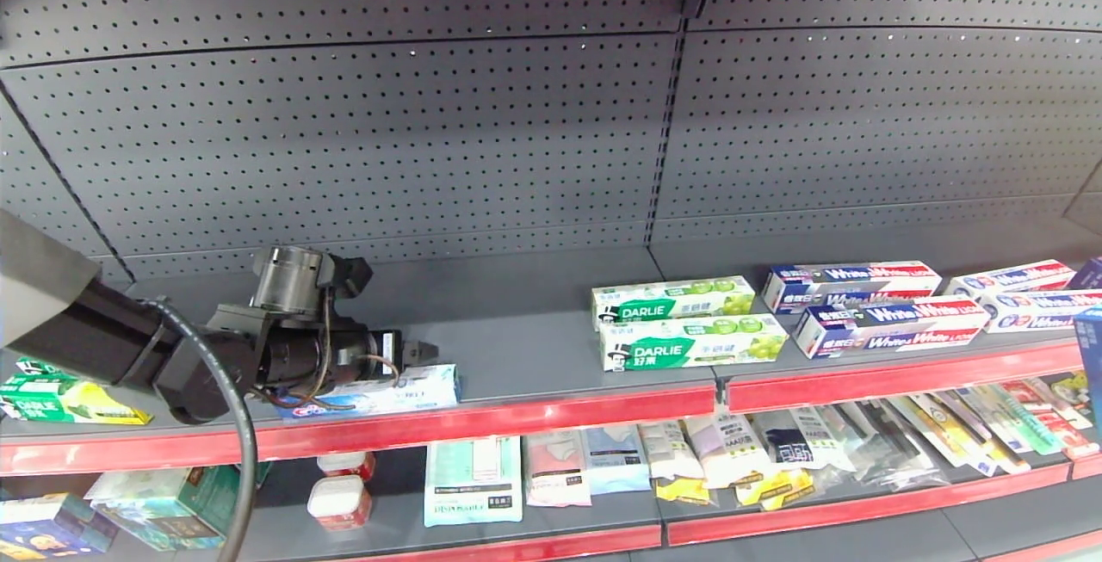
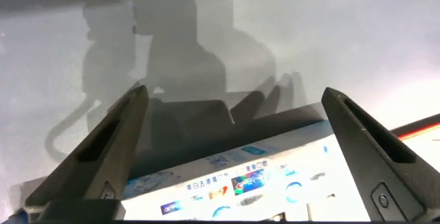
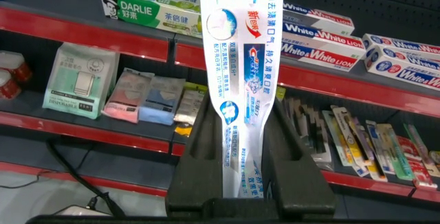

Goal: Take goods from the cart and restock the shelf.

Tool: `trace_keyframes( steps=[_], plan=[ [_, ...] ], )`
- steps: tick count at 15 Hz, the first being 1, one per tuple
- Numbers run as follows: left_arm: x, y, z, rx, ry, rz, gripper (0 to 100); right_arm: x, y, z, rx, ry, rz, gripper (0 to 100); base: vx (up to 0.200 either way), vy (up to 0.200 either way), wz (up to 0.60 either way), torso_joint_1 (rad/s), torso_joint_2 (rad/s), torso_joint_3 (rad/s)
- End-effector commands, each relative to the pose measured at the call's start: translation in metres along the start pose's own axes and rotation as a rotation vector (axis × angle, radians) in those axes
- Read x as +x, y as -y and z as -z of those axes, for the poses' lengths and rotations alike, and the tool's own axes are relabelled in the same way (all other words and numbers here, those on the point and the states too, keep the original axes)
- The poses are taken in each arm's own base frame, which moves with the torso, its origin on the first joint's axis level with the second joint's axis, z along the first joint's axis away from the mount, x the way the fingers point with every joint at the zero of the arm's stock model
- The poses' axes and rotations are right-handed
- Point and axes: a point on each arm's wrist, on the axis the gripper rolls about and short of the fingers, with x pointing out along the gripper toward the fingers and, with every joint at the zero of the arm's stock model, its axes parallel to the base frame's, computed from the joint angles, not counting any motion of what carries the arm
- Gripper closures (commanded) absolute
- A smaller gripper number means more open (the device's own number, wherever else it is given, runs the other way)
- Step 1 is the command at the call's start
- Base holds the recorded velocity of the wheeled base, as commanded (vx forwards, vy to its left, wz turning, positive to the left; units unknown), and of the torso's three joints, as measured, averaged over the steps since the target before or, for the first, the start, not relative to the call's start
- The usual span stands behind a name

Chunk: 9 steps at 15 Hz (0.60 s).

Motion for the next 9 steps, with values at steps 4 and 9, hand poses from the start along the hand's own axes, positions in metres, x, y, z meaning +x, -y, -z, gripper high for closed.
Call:
trace_keyframes(
  steps=[4, 9],
  plan=[
    [-0.001, 0.005, 0.000, 0.013, -0.001, 0.034, 0, 0.000, 0.000, 0.000, -0.008, 0.000, 0.000, 100, 0.000, 0.000, 0.00, 0.000, 0.00, 0.000],
    [0.012, 0.004, -0.001, 0.031, -0.010, 0.021, 0, 0.000, 0.000, 0.000, -0.013, 0.000, 0.000, 100, 0.000, 0.000, 0.00, 0.000, 0.00, 0.000]
  ],
)
